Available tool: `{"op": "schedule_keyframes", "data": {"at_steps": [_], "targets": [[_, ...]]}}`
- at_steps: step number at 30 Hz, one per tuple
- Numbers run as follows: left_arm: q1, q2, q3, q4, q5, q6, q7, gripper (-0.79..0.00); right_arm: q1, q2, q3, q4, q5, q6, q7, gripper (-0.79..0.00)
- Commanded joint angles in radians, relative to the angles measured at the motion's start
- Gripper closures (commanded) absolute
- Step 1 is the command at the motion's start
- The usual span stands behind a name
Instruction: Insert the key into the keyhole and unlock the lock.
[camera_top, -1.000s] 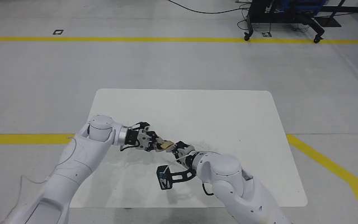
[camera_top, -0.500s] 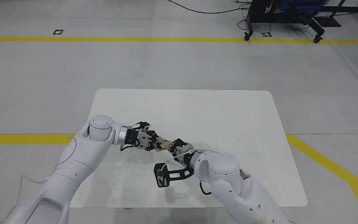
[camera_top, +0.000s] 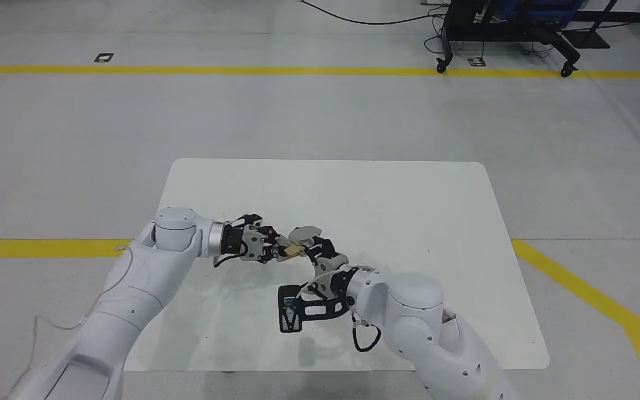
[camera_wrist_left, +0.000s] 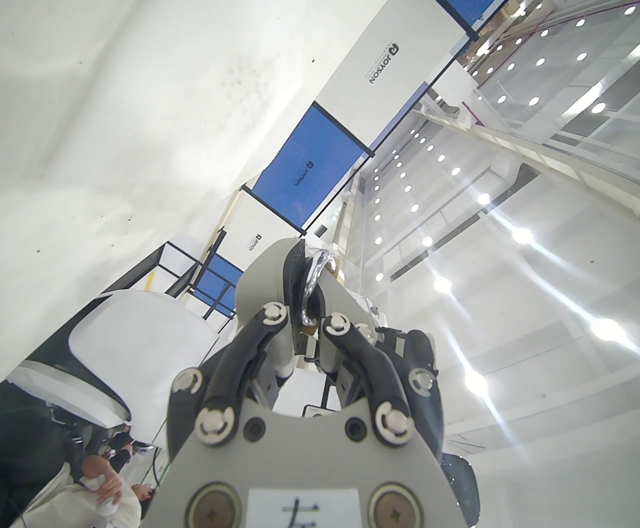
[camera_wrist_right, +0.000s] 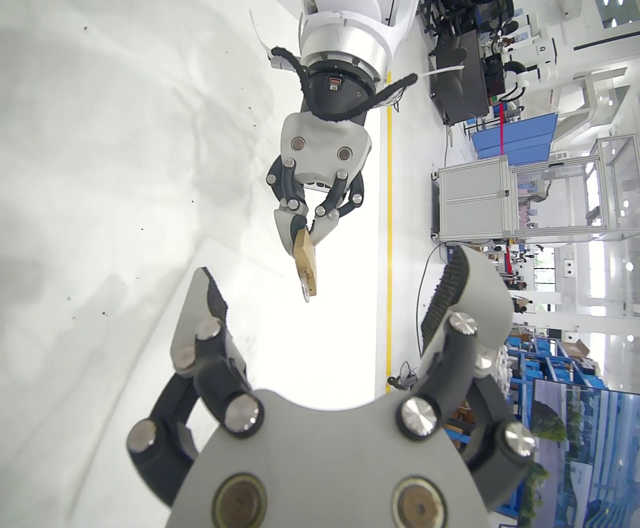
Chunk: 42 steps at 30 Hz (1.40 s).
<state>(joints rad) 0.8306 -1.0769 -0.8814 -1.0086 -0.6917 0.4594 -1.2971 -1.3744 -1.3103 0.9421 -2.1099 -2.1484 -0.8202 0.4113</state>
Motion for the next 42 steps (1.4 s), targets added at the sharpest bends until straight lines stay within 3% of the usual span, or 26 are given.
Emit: {"op": "schedule_keyframes", "data": {"at_steps": [1, 5, 8, 9, 11, 15, 20, 28, 30, 32, 35, 39, 42], "targets": [[0.004, -0.001, -0.008, 0.002, -0.02, 0.001, 0.015, 0.0, 0.0, 0.0, 0.0, 0.0, 0.0, 0.0, 0.0, -0.785], [0.013, -0.003, -0.02, 0.005, -0.06, 0.008, 0.031, 0.0, 0.0, 0.0, 0.0, 0.0, 0.0, 0.0, 0.0, -0.785], [0.018, -0.005, -0.028, 0.007, -0.086, 0.013, 0.038, 0.0, -0.026, 0.003, 0.057, 0.002, 0.174, 0.011, -0.154, -0.767], [0.02, -0.006, -0.029, 0.005, -0.093, 0.012, 0.04, 0.0, -0.035, 0.007, 0.097, 0.013, 0.259, -0.006, -0.218, -0.292], [0.021, -0.008, -0.027, -0.001, -0.097, 0.013, 0.048, 0.0, -0.042, 0.014, 0.17, 0.051, 0.399, -0.053, -0.316, 0.0], [0.026, -0.012, -0.029, -0.003, -0.113, -0.005, 0.059, 0.0, -0.023, 0.024, 0.246, 0.155, 0.641, -0.185, -0.441, 0.0], [0.038, -0.013, -0.05, -0.001, -0.15, -0.043, 0.06, 0.0, 0.042, 0.044, 0.19, 0.317, 0.979, -0.192, -0.478, 0.0], [0.045, -0.012, -0.058, -0.007, -0.151, -0.042, 0.047, 0.0, 0.05, 0.047, 0.188, 0.326, 0.989, -0.192, -0.465, 0.0], [0.046, -0.014, -0.058, -0.013, -0.152, -0.053, 0.05, 0.0, 0.034, 0.047, 0.164, 0.355, 1.055, -0.192, -0.46, 0.0], [0.047, -0.016, -0.059, -0.023, -0.15, -0.081, 0.061, 0.0, 0.046, 0.048, 0.149, 0.423, 1.195, -0.17, -0.384, 0.0], [0.059, -0.017, -0.07, -0.037, -0.155, -0.13, 0.081, 0.0, 0.074, 0.052, 0.111, 0.477, 1.534, -0.122, -0.228, 0.0], [0.077, -0.014, -0.094, -0.058, -0.16, -0.192, 0.1, 0.0, 0.1, 0.071, 0.098, 0.477, 1.963, 0.03, 0.023, 0.0], [0.095, -0.012, -0.113, -0.074, -0.174, -0.227, 0.102, 0.0, 0.114, 0.085, 0.127, 0.476, 2.147, 0.151, 0.155, 0.0]]}}
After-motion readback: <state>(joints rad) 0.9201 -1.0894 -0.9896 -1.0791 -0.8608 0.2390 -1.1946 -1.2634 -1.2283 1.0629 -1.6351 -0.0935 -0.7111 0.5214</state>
